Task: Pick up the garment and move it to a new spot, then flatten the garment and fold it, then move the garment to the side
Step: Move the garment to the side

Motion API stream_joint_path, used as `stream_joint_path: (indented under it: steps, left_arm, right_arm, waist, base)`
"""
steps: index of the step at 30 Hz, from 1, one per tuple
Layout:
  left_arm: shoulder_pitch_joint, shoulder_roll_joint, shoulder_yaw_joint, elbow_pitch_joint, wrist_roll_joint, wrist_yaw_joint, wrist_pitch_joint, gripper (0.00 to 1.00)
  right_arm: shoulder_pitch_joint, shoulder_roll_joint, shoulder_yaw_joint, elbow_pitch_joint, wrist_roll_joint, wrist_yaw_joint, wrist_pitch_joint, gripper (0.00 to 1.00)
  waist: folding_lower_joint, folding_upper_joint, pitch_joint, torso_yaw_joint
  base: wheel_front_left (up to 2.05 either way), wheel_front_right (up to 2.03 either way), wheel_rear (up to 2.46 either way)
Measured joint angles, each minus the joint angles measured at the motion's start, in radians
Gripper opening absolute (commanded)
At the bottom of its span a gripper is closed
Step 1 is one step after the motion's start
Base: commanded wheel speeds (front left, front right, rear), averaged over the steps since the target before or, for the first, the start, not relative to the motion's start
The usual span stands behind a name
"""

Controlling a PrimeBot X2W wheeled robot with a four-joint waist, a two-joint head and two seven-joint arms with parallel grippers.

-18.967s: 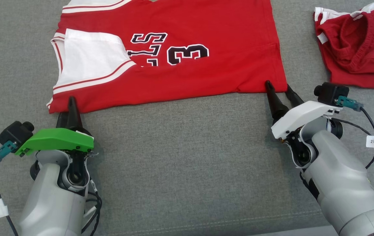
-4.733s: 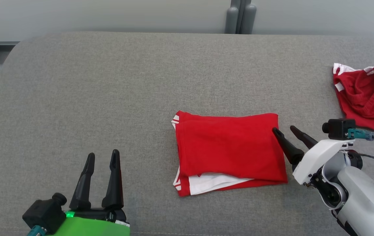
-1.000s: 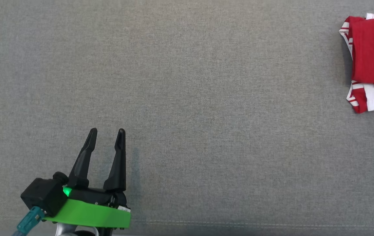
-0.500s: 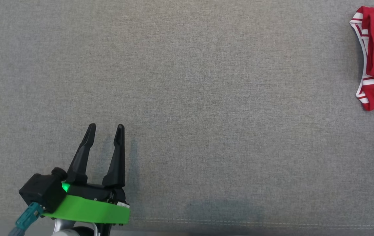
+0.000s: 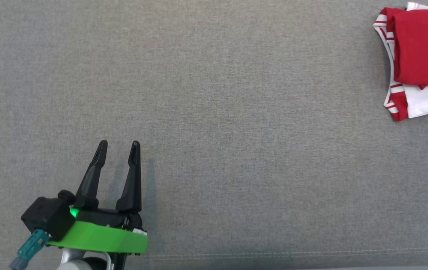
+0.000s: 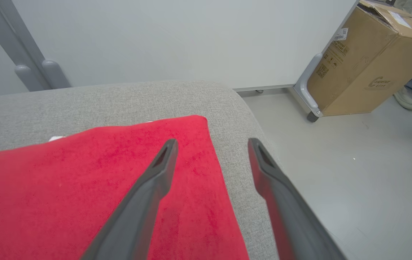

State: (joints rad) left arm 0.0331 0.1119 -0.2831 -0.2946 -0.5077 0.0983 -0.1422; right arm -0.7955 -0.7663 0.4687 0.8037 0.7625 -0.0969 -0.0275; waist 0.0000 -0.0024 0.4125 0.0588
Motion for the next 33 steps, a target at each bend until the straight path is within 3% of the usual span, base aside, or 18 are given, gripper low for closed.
stream_joint_path:
  steps: [17,23,33]
  left_arm:
    - [-0.076,-0.03,0.017,0.121,-0.044,-0.018,-0.043,1.0]
    - [-0.076,-0.033,0.071,0.181,-0.044,-0.007,-0.067,1.0]
    - [-0.065,-0.034,0.102,0.259,-0.01,0.0,-0.079,1.0]
  right_arm:
    - [-0.01,0.169,0.131,-0.088,-0.066,0.118,-0.096,1.0]
    - [0.043,0.233,0.141,-0.094,-0.076,0.121,-0.16,1.0]
    - [0.167,0.349,0.119,-0.154,-0.055,0.076,-0.221,1.0]
  waist:
    - [0.0,0.0,-0.128,-0.07]
    - [0.0,0.0,-0.192,-0.094]
    - [0.0,0.0,-0.289,-0.125]
  base:
    - [0.0,0.0,0.0]
    - [0.0,0.0,0.0]
    - [0.0,0.0,0.0]
